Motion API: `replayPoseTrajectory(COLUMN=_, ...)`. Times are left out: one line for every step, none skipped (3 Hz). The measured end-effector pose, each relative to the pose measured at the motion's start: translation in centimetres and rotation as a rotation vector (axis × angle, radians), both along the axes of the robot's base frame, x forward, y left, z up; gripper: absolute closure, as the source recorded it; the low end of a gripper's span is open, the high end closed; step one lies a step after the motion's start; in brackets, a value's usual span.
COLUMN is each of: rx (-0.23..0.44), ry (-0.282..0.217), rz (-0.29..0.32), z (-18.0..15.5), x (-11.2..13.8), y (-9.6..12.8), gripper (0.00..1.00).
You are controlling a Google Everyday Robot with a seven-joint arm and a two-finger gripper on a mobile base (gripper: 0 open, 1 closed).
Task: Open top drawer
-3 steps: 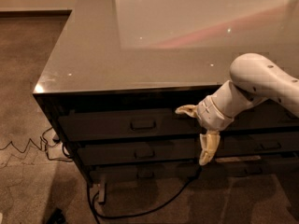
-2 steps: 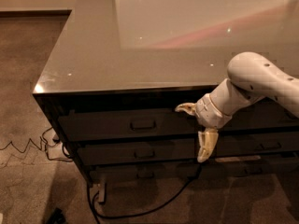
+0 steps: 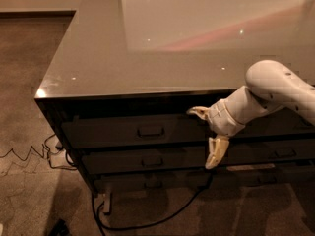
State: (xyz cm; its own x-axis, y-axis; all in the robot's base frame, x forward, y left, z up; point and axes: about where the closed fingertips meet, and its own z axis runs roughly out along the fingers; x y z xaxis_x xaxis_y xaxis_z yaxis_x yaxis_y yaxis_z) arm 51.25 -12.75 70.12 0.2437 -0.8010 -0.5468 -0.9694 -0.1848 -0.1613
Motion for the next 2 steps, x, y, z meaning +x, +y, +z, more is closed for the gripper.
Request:
replayPoseTrajectory(rx=0.002, ry=-0.051, rz=-0.016, z=-0.23, x=0.14, y=0.90, gripper=0.00)
replayPoseTrajectory(rx=-0.013, ry=-0.100, rz=-0.021, z=-0.53, x=-0.29, y=1.76, gripper=0.00)
